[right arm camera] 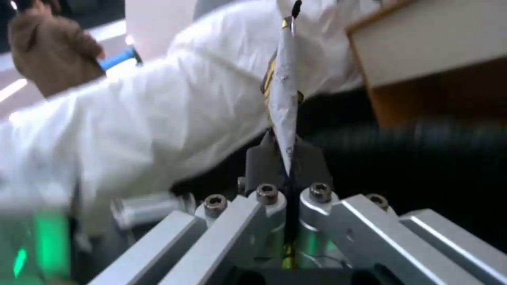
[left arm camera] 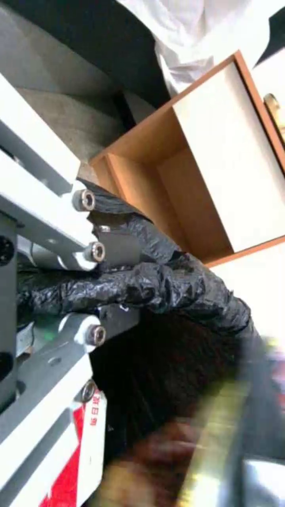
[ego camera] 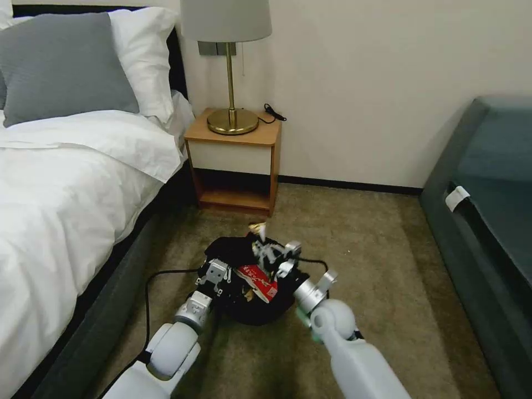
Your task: Pick up the trash bin, then pick up the garbage on the floor and place it into the trash bin.
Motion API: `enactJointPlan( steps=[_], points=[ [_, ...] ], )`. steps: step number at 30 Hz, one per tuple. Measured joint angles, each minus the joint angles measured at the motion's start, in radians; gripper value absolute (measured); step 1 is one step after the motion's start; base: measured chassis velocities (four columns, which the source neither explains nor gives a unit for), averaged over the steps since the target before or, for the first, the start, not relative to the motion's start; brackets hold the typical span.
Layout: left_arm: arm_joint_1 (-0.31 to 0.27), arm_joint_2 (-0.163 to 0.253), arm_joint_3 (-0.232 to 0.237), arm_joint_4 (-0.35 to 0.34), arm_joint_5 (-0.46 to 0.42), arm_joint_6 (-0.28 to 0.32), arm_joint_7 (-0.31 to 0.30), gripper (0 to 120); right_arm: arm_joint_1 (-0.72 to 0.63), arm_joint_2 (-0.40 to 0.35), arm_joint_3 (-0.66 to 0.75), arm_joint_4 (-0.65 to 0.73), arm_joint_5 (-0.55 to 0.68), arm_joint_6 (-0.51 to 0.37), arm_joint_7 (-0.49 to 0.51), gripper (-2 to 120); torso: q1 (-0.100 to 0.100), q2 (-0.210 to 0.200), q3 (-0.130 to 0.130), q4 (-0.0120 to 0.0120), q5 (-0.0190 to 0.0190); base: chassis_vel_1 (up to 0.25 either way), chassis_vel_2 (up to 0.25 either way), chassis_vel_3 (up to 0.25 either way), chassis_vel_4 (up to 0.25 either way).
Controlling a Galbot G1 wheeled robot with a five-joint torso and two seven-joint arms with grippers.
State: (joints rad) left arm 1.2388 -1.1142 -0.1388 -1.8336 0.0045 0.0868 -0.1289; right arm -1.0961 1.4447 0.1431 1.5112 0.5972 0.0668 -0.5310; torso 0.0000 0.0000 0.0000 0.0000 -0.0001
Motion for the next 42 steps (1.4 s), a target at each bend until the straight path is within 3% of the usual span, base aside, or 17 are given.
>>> enactJointPlan(
  steps=[9,11,13,14,16,17,19,29,32,33,42],
  points=[
    [0.012,0.007,-0.008,-0.016,-0.005,0.000,-0.001,5,0.010,0.022,0.003,-0.079,-0.062,0.040,0.040,1,0.000,0.000,0.000,0.0000,0.0001,0.000,0.000,0.000,0.000],
    [0.014,0.007,-0.010,-0.019,-0.005,0.000,-0.001,5,0.013,0.022,0.012,-0.094,-0.087,0.053,0.063,12,0.000,0.000,0.000,0.0000,0.0001,0.000,0.000,0.000,0.000],
    [0.014,0.007,-0.010,-0.019,-0.005,0.000,-0.001,5,0.013,0.022,0.012,-0.094,-0.087,0.053,0.063,12,0.000,0.000,0.000,0.0000,0.0001,0.000,0.000,0.000,0.000],
    [0.015,0.005,-0.010,-0.020,-0.005,0.000,-0.001,5,0.011,0.020,0.016,-0.096,-0.096,0.057,0.076,20,0.000,0.000,0.000,0.0000,0.0001,0.000,0.000,0.000,0.000],
    [0.015,0.005,-0.010,-0.020,-0.005,0.000,-0.001,5,0.010,0.019,0.018,-0.096,-0.099,0.058,0.080,22,0.000,0.000,0.000,0.0000,0.0000,0.000,0.000,0.000,0.000],
    [0.016,0.002,-0.010,-0.021,-0.004,-0.001,-0.001,5,0.002,0.014,0.023,-0.094,-0.107,0.060,0.086,32,0.000,0.000,0.000,0.0000,0.0001,0.000,0.000,0.000,0.000],
    [0.016,0.001,-0.010,-0.021,-0.004,-0.001,-0.001,5,0.000,0.013,0.024,-0.092,-0.109,0.060,0.086,35,0.000,0.000,0.000,0.0000,0.0001,0.000,0.000,0.000,0.000],
    [0.030,-0.007,-0.019,-0.019,0.004,-0.006,-0.003,7,-0.035,-0.004,0.072,-0.056,-0.124,0.071,0.086,77,0.000,0.000,0.000,0.0000,0.0002,0.000,0.000,0.000,0.000],
    [0.032,-0.007,-0.022,-0.015,0.005,-0.009,-0.004,7,-0.041,-0.009,0.081,-0.046,-0.121,0.071,0.086,82,0.000,0.000,0.000,0.0000,0.0001,0.000,0.000,0.000,0.000],
    [0.032,-0.009,-0.025,-0.009,0.006,-0.012,-0.004,7,-0.048,-0.015,0.089,-0.034,-0.119,0.071,0.085,92,0.000,0.000,0.000,0.0000,0.0002,0.000,0.000,0.000,0.000],
    [0.032,-0.020,-0.028,-0.005,0.010,-0.014,-0.007,5,-0.077,-0.032,0.103,-0.006,-0.120,0.072,0.081,100,0.000,0.000,0.000,0.0000,0.0002,0.000,0.000,0.000,0.000]
  ],
)
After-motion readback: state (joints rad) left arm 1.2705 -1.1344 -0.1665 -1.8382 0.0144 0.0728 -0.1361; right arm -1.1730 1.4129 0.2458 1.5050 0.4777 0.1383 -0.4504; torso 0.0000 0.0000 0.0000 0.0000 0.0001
